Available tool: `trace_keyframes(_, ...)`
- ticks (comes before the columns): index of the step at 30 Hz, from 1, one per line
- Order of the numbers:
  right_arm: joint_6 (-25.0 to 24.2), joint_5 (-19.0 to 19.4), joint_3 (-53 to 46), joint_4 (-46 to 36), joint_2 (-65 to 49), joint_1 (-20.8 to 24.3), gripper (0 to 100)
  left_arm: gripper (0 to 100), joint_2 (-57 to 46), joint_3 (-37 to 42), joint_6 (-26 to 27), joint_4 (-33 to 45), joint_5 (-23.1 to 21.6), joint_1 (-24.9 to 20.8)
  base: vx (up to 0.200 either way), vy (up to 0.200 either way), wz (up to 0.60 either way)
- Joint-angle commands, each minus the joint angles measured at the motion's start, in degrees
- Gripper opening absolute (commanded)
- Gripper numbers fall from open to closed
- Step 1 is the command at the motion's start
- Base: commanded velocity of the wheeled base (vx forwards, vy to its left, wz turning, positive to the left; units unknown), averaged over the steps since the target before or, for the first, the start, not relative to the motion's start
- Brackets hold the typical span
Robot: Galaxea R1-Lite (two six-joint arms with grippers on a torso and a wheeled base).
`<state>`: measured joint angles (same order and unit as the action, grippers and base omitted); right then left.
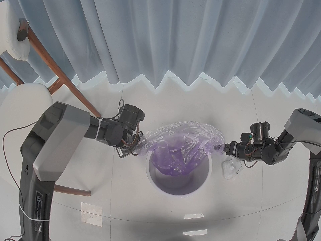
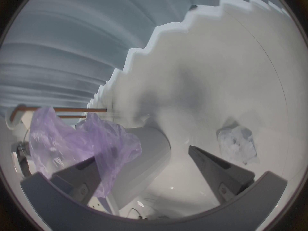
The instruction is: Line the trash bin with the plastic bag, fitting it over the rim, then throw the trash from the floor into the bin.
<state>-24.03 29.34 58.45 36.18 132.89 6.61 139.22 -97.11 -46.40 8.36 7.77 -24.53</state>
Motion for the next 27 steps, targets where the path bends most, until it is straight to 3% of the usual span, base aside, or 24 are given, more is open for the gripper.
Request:
trace_keyframes(1, -6.6, 0.0, -2.5, 0.0, -4.7, -1.2, 100, 100, -7.5, 6.9, -0.8, 0.0, -0.1, 0.6, 0.0, 0.0, 0.0)
trace_keyframes(3, -8.4, 0.0, -2.6, 0.0, -5.3, -1.4, 100, 100, -8.6, 8.5, -1.0, -0.1, -0.1, 0.8, 0.0, 0.0, 0.0)
trace_keyframes(4, -11.8, 0.0, -2.5, 0.0, -5.8, -2.3, 100, 100, -10.8, 11.8, -2.0, -0.5, -0.3, 1.7, 0.0, 0.0, 0.0)
trace_keyframes(13, -17.2, -0.2, -2.5, 0.0, -6.5, -5.2, 100, 100, -13.9, 14.4, -3.3, -4.3, -0.8, 6.3, 0.0, 0.0, 0.0)
trace_keyframes(16, -21.1, -0.2, -1.9, 0.0, -7.3, -5.4, 100, 100, -14.9, 14.2, -5.0, -6.6, -1.6, 6.3, 0.0, 0.0, 0.0)
trace_keyframes(20, -27.9, 0.6, -1.2, -0.8, -9.8, -5.0, 100, 100, -17.5, 12.5, -7.9, -6.8, -6.1, 5.9, 0.0, 0.0, 0.0)
trace_keyframes(26, -29.5, 0.8, -1.1, -2.3, -10.5, -3.3, 100, 100, -17.4, 10.4, -10.0, -4.7, -8.8, 4.9, 0.0, 0.0, 0.0)
trace_keyframes(27, -29.8, 0.8, -0.8, -5.2, -11.3, -2.9, 100, 100, -17.3, 9.3, -10.4, -1.4, -8.8, 4.2, 0.0, 0.0, 0.0)
